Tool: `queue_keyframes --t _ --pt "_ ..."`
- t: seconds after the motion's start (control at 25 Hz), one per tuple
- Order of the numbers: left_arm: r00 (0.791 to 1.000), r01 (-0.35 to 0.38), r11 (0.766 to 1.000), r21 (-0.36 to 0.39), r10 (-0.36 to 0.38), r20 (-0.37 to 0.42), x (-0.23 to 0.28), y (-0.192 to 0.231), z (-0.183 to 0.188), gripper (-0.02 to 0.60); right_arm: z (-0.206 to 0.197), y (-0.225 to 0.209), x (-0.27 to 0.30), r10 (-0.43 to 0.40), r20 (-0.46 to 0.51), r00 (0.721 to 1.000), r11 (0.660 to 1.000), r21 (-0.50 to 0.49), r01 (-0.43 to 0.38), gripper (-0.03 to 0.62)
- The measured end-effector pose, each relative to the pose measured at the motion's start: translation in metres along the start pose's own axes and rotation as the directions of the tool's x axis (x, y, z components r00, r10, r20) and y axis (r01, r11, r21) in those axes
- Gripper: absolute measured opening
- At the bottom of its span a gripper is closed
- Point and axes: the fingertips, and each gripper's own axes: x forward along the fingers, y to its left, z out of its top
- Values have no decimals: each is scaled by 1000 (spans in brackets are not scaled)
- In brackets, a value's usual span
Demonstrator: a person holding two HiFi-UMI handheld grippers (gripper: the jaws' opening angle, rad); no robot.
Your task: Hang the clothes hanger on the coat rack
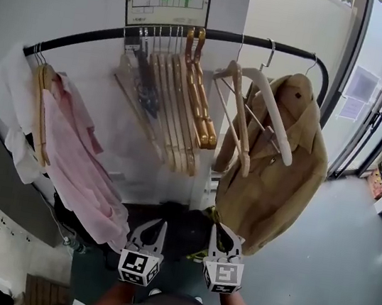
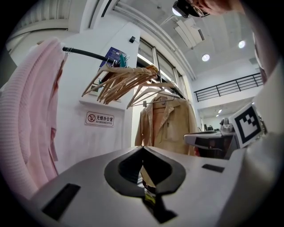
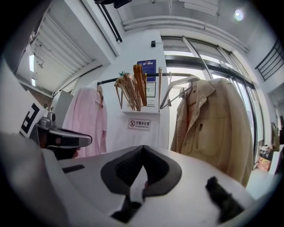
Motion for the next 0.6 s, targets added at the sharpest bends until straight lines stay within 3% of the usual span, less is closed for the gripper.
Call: queue_keyframes --t 0.6 --pt "1000 -13 1000 -4 13 0 2 1 0 9 -7 3 4 22 -16 1000 1000 13 -22 14"
